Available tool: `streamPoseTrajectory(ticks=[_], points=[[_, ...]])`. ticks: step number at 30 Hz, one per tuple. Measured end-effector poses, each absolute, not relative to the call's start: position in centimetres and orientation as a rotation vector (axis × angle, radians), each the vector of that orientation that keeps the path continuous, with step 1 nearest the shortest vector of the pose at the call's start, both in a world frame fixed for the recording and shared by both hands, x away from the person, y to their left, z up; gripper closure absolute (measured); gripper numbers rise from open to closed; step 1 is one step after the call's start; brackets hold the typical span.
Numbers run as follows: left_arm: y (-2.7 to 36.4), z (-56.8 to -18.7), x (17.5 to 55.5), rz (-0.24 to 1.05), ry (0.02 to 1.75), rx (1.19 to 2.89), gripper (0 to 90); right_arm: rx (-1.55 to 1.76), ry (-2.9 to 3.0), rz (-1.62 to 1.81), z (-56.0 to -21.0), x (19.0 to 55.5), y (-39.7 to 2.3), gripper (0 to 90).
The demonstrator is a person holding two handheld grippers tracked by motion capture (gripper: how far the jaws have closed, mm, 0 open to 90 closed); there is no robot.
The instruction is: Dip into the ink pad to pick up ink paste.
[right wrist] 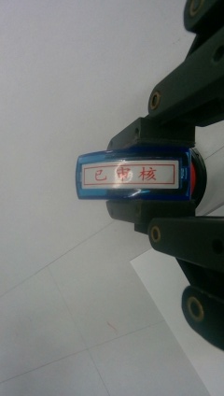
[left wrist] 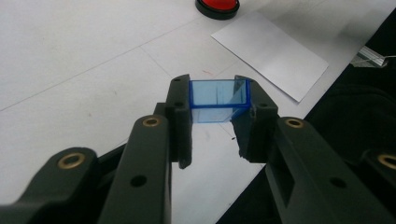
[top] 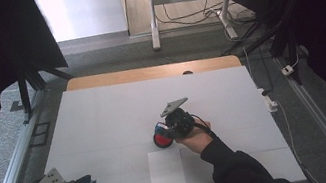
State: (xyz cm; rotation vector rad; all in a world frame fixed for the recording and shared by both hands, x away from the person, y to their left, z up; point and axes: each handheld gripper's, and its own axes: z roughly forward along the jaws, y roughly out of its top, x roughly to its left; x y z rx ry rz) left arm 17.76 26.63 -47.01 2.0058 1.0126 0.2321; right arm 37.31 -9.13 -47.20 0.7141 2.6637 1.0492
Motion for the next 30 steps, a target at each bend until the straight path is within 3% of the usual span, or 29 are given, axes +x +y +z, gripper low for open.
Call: streamPoseTrajectory(ticks=[30], points=[[26.5,-47.0,17.8,0.215,1.018,2.013,68.5,0.713,2.692,0.967,-48.7,37.7,-8.4,70.3]])
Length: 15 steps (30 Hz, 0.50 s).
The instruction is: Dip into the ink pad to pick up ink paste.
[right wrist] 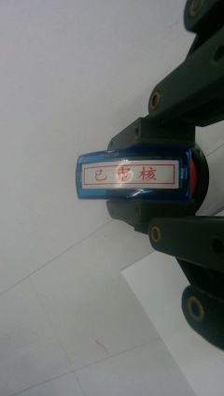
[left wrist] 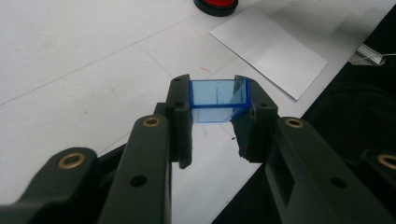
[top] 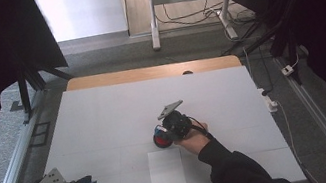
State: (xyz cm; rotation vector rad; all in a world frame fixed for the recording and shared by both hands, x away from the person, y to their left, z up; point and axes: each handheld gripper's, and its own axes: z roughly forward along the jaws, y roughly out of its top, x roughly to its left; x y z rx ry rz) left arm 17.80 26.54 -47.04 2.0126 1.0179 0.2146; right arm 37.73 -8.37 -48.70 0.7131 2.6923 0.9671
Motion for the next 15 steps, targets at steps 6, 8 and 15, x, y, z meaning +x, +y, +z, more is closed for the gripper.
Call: streamPoseTrajectory(ticks=[6,8,15], points=[[26.51,-47.05,17.81,0.215,1.019,2.014,68.5,0.718,2.698,0.941,-48.94,37.80,-8.25,70.3],[26.51,-47.05,17.81,0.215,1.019,2.014,68.6,0.732,2.700,0.936,-49.10,37.88,-8.25,70.4],[26.43,-47.04,17.79,0.218,1.017,2.016,68.5,0.768,2.691,0.907,-49.14,37.75,-7.96,70.7]])
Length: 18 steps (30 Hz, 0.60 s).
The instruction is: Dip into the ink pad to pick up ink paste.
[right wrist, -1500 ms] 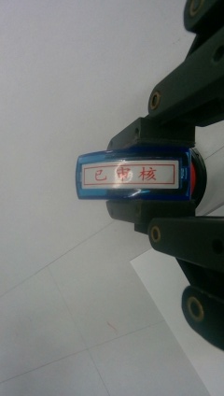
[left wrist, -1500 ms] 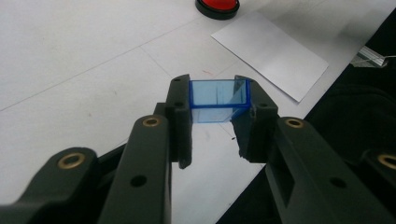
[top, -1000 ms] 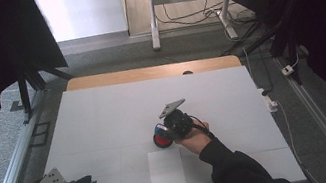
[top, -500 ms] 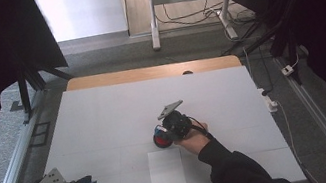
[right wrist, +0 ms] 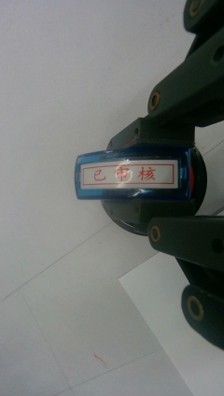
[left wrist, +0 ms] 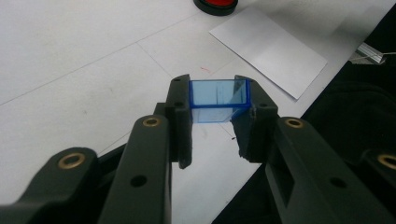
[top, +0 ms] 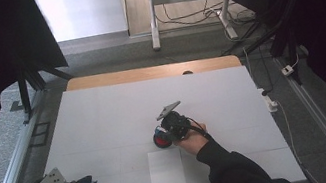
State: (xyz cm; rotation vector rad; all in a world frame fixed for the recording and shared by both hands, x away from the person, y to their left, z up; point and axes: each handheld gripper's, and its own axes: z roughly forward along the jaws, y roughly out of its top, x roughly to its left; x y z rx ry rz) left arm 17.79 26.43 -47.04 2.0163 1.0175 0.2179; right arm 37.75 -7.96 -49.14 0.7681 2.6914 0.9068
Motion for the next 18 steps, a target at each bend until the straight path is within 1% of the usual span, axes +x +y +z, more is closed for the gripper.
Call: streamPoseTrajectory(ticks=[18], points=[[26.62,-46.93,17.69,0.225,1.017,2.005,68.5,0.763,2.672,0.993,-48.57,37.47,-8.54,70.3]])
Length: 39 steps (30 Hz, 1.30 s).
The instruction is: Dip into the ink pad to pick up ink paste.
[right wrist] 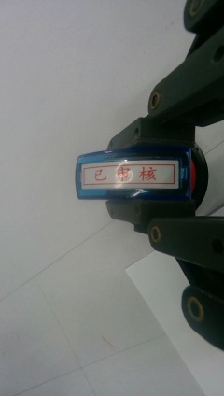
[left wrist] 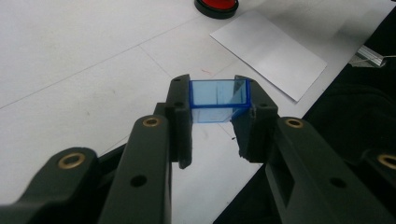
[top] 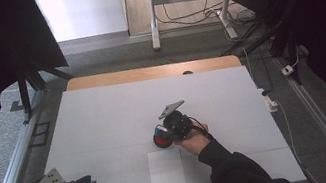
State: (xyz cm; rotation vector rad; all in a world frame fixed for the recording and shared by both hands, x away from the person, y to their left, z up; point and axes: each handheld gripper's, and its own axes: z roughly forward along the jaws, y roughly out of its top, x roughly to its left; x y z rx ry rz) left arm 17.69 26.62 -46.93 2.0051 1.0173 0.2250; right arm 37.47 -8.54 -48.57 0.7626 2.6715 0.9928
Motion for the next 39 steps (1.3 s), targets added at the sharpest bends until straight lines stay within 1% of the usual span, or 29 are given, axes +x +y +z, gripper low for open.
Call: streamPoseTrajectory(ticks=[21,39], points=[[26.7,-46.9,17.7,0.209,1.025,1.987,68.5,0.717,2.660,1.080,-46.9,36.4,-10.1,70.2],[26.8,-46.8,17.7,0.213,1.014,1.979,68.5,0.696,2.652,1.171,-45.3,34.5,-11.2,70.3]])
